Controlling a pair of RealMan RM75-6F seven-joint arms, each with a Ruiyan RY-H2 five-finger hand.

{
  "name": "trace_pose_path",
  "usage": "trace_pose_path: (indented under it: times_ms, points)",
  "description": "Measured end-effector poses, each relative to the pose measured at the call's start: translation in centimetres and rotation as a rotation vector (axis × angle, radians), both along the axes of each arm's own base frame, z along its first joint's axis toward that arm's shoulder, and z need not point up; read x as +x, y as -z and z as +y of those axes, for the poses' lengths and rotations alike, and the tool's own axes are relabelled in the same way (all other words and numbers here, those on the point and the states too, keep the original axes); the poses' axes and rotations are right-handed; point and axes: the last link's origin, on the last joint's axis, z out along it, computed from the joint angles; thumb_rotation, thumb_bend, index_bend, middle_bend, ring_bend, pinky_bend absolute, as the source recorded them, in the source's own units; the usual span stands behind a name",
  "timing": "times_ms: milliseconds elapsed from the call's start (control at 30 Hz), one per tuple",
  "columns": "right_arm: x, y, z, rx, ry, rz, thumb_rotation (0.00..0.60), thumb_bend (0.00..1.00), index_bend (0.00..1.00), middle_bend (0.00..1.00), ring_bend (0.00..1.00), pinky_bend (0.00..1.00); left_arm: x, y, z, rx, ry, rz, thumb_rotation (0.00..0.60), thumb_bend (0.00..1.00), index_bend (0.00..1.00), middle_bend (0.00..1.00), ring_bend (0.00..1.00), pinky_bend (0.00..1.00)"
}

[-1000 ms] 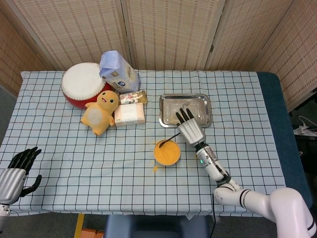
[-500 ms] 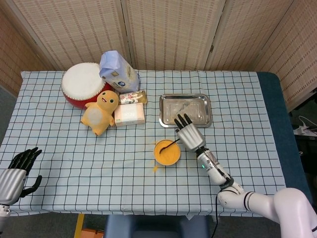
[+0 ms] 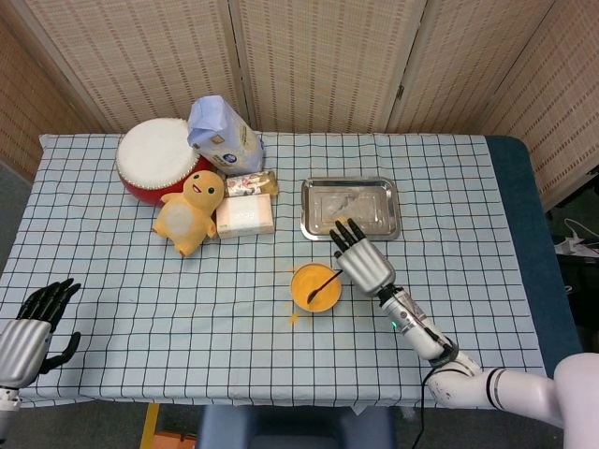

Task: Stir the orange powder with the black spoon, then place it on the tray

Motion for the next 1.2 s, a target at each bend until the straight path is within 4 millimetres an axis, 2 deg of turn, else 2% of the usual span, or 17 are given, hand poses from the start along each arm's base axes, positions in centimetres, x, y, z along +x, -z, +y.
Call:
trace_pose_path:
  times_ms: [200,433,767,900,933,967,1000,1067,1133,1200]
  points:
    - [0.2,-0.9,-1.6,-0.099,0.056,-0.095,0.6,0.41,0.87,0.13,0.0,0.11,0.1,-0.1,-0.2,0.001,0.005,-0.002,0.6,0.46,0.0,0.0,0.0,0.09]
    - [-1.1,-0.7,-4.5,-0.176,0.152,-0.124,0.6,0.41,0.86,0.13,0.0,0.11,0.0,0.0,0.0,-0.003,0.001,0.0,0.6,0.46,0.0,0.0,0.0,0.09]
    - [-3.4,1.3,-9.9,-0.242,0.335,-0.09,0.6,0.41,0.83,0.13,0.0,0.11,-0.1,0.2,0.2,-0.008,-0.007,0.006,0.6,0.46,0.0,0.0,0.0,0.09]
    - [-3.6,2.3,-11.2,-0.24,0.397,-0.089,0.6,0.41,0.78,0.13,0.0,0.11,-0.2,0.2,0.2,-0.01,-0.01,0.006,0.6,0.46,0.0,0.0,0.0,0.09]
    - [-3.6,2.6,-11.5,-0.238,0.41,-0.089,0.6,0.41,0.73,0.13,0.0,0.11,-0.2,0.2,0.2,-0.01,-0.01,0.006,0.6,0.46,0.0,0.0,0.0,0.09]
    - [-3.7,2.9,-11.7,-0.232,0.429,-0.091,0.6,0.41,0.64,0.13,0.0,0.11,-0.2,0.2,0.3,-0.01,-0.011,0.006,0.6,0.46,0.0,0.0,0.0,0.09]
    - [-3.7,3.2,-11.9,-0.224,0.444,-0.094,0.6,0.41,0.52,0.13,0.0,0.11,-0.3,0.2,0.3,-0.011,-0.012,0.006,0.6,0.46,0.0,0.0,0.0,0.09]
    - [-3.7,3.7,-12.1,-0.198,0.478,-0.112,0.6,0.41,0.2,0.13,0.0,0.1,-0.3,0.2,0.3,-0.011,-0.012,0.005,0.6,0.46,0.0,0.0,0.0,0.09]
    - [-3.6,4.0,-12.2,-0.177,0.5,-0.141,0.6,0.41,0.04,0.12,0.0,0.09,-0.3,0.2,0.3,-0.011,-0.013,0.004,0.6,0.46,0.0,0.0,0.0,0.09]
    - [-3.5,3.9,-12.3,-0.168,0.508,-0.173,0.6,0.41,0.0,0.1,0.0,0.08,-0.3,0.1,0.3,-0.011,-0.013,0.004,0.6,0.46,0.0,0.0,0.0,0.09]
